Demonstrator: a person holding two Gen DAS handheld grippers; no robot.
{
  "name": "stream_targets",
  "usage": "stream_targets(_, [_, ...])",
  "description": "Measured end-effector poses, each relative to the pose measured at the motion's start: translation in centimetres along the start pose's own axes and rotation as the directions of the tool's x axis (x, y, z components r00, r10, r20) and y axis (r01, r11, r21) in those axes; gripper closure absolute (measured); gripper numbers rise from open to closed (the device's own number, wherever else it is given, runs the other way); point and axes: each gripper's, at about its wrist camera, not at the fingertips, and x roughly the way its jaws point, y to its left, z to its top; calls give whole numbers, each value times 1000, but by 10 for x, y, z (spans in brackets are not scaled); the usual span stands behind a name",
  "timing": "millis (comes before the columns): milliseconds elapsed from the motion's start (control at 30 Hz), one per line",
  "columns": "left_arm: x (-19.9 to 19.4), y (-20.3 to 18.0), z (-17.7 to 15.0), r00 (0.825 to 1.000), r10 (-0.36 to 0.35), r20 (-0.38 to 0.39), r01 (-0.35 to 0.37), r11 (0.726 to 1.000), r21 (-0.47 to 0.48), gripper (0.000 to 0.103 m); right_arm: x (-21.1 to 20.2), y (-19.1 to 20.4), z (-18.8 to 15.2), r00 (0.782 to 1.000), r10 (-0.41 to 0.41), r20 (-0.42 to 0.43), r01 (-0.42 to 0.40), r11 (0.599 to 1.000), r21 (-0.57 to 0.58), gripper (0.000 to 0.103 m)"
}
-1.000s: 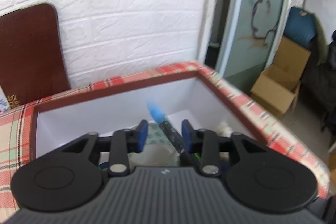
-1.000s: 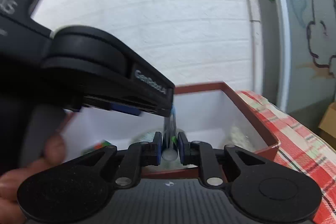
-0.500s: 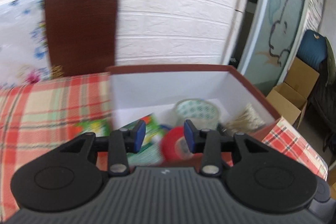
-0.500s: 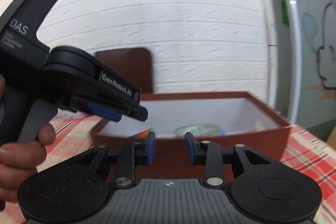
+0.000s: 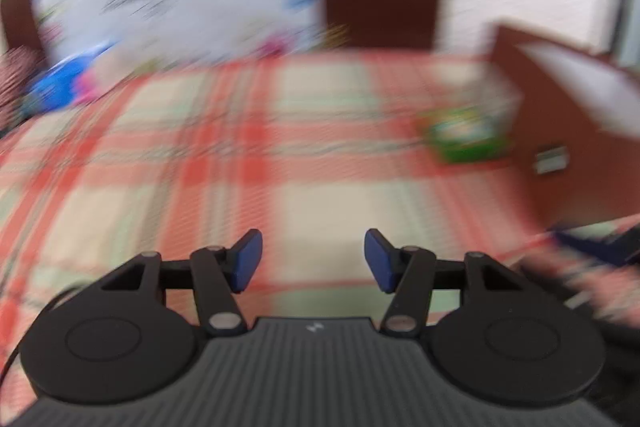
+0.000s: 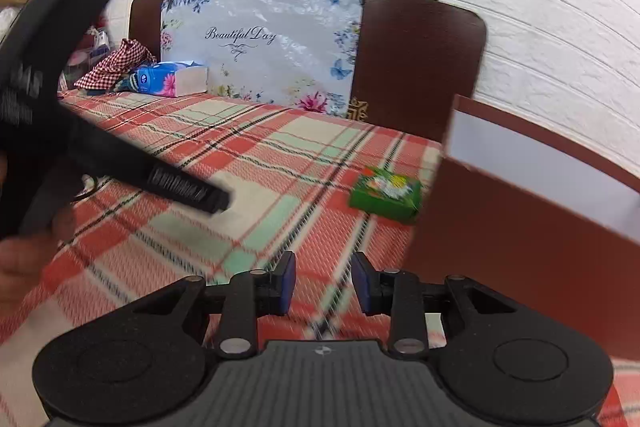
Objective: Organize objects
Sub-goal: 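Reach the right gripper to the small green card box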
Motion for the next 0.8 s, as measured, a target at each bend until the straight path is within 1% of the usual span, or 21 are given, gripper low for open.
stream_targets(33, [9, 13, -3, 999, 42, -15, -43, 999, -21, 32, 9, 3, 7, 1000, -7, -1, 7, 1000, -10, 59])
stream_targets(67, [7, 27, -11, 998, 52, 27, -51, 998, -40, 27, 18, 8, 15, 1000, -24, 4, 24, 1000, -20, 45])
stream_targets(100, [8, 33, -17, 995, 80, 62, -78, 996, -32, 21, 33, 7, 22, 998, -54, 13, 55, 998, -29, 38])
stream_targets(133, [9, 38, -24, 991, 89, 99, -87, 996, -21, 17, 44, 10, 29, 996, -88, 27, 89, 995, -42, 28])
stream_targets(167, [7, 44, -26, 991, 63, 119, -56, 997, -53, 18, 56, 14, 34, 992, -123, 41, 125, 990, -59, 25])
stream_targets(200, [6, 49, -26, 991, 47, 122, -38, 997, -74, 18, 68, 19, 39, 990, -139, 40, 142, 985, -93, 26])
stream_targets(233, [6, 50, -26, 992, 43, 121, -34, 997, -76, 18, 78, 26, 43, 988, -154, 30, 157, 977, -145, 28])
stream_targets(333, [6, 48, -26, 991, 45, 126, -37, 997, -65, 17, 119, 35, 52, 969, -246, 14, 239, 927, -289, 31])
stream_targets(367, [7, 48, -26, 991, 38, 126, -30, 997, -72, 17, 127, 34, 54, 963, -267, 14, 258, 912, -318, 34])
stream_targets(433, [7, 49, -26, 991, 28, 128, -17, 996, -83, 16, 138, 30, 57, 951, -308, 12, 293, 892, -345, 41])
stream_targets(467, [8, 48, -25, 991, 24, 129, -13, 996, -85, 16, 138, 25, 58, 948, -319, 8, 303, 891, -338, 42])
stream_targets(500, [8, 48, -26, 991, 21, 130, -10, 996, -87, 16, 137, 18, 58, 946, -323, -1, 306, 898, -317, 46])
stream_targets(567, [8, 49, -26, 991, 16, 132, -4, 996, -92, 16, 131, 10, 55, 957, -289, 9, 278, 910, -307, 54])
stream_targets(633, [8, 50, -27, 991, 12, 133, 1, 995, -96, 15, 126, 6, 53, 960, -281, 8, 270, 912, -308, 54])
stream_targets(700, [8, 49, -27, 991, 11, 135, 2, 995, -95, 15, 126, 3, 53, 961, -277, 10, 268, 921, -283, 54])
stream_targets(733, [8, 49, -27, 991, 12, 135, 1, 996, -94, 15, 128, 3, 53, 958, -286, 10, 277, 919, -279, 54])
stream_targets(800, [8, 49, -27, 991, 12, 134, 0, 996, -93, 15, 135, 8, 53, 952, -307, 5, 294, 906, -304, 43])
